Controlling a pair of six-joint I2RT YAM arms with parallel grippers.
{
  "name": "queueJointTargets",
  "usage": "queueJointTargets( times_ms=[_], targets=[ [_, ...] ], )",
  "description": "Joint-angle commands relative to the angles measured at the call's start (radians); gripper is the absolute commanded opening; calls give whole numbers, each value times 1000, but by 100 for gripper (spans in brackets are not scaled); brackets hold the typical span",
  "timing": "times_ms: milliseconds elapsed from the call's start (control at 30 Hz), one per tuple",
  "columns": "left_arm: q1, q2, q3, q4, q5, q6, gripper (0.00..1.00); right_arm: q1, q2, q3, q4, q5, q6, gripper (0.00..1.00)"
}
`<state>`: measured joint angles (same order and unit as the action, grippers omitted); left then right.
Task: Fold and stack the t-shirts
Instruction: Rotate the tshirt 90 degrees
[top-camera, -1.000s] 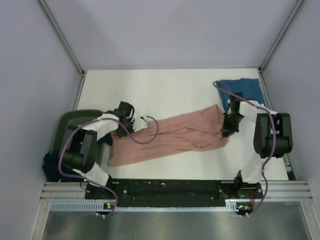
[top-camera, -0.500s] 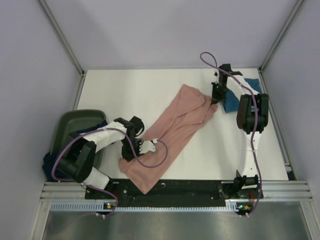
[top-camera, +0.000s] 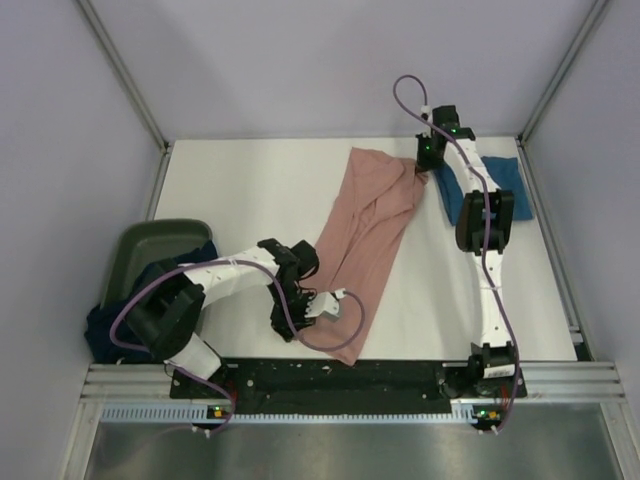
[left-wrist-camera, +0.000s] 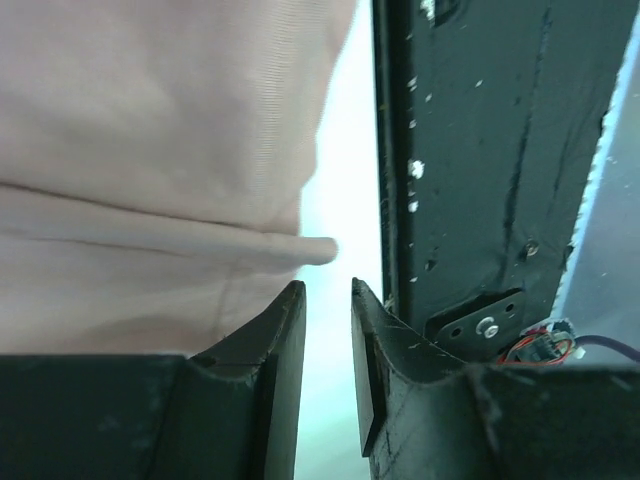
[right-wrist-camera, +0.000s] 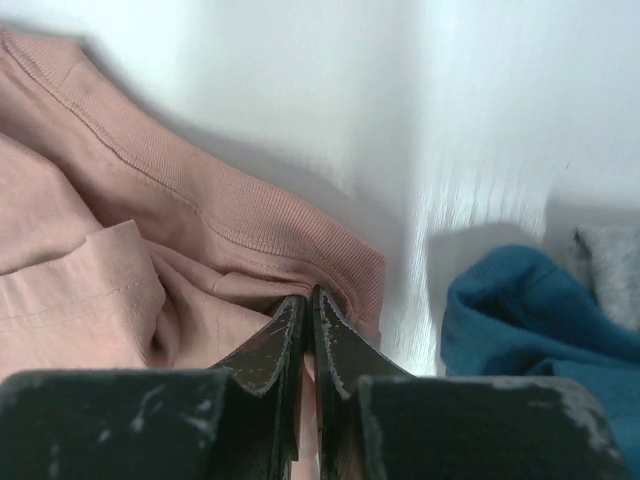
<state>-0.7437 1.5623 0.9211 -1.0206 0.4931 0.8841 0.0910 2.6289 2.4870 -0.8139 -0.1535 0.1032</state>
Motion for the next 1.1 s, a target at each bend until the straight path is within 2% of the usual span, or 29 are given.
queueJointTargets(
  times_ms=[0, 133, 200, 333, 467, 567, 600, 700, 767, 833, 967, 1067],
  targets=[
    [-39, 1, 13, -7, 100, -17, 32, 35, -59, -19, 197, 32, -55, 7],
    [-89, -42, 2, -33, 171, -16, 39, 79, -38, 9, 257, -12, -198, 19],
    [-121, -71, -22, -19, 176, -28, 40, 108, -20, 38, 263, 34, -273, 26],
    [-137, -108, -30, -7, 110, -74, 42, 130, -56, 35, 295, 139, -289, 60],
    [-109, -180, 27, -74, -10, -51, 48, 112, -186, -13, 305, 218, -309, 75],
    [-44, -212, 80, -110, -33, -31, 54, 87, -326, -57, 297, 210, -266, 82],
    [-14, -222, 85, -101, -34, -28, 54, 76, -387, -82, 291, 177, -246, 97],
    [91, -263, 61, 0, -22, -56, 56, 82, -606, -256, 288, 64, -255, 99],
    [153, -295, 4, 94, -25, -51, 56, 114, -776, -443, 288, -45, -321, 99],
    [164, -321, -68, 161, -51, -11, 54, 183, -960, -706, 295, -159, -423, 97],
    [168, -334, -211, 302, -76, 21, 54, 431, -1315, -1217, 375, -267, -583, 91],
    [164, -295, -257, 333, -70, 19, 54, 636, -1500, -1469, 406, -281, -602, 86]
  ],
)
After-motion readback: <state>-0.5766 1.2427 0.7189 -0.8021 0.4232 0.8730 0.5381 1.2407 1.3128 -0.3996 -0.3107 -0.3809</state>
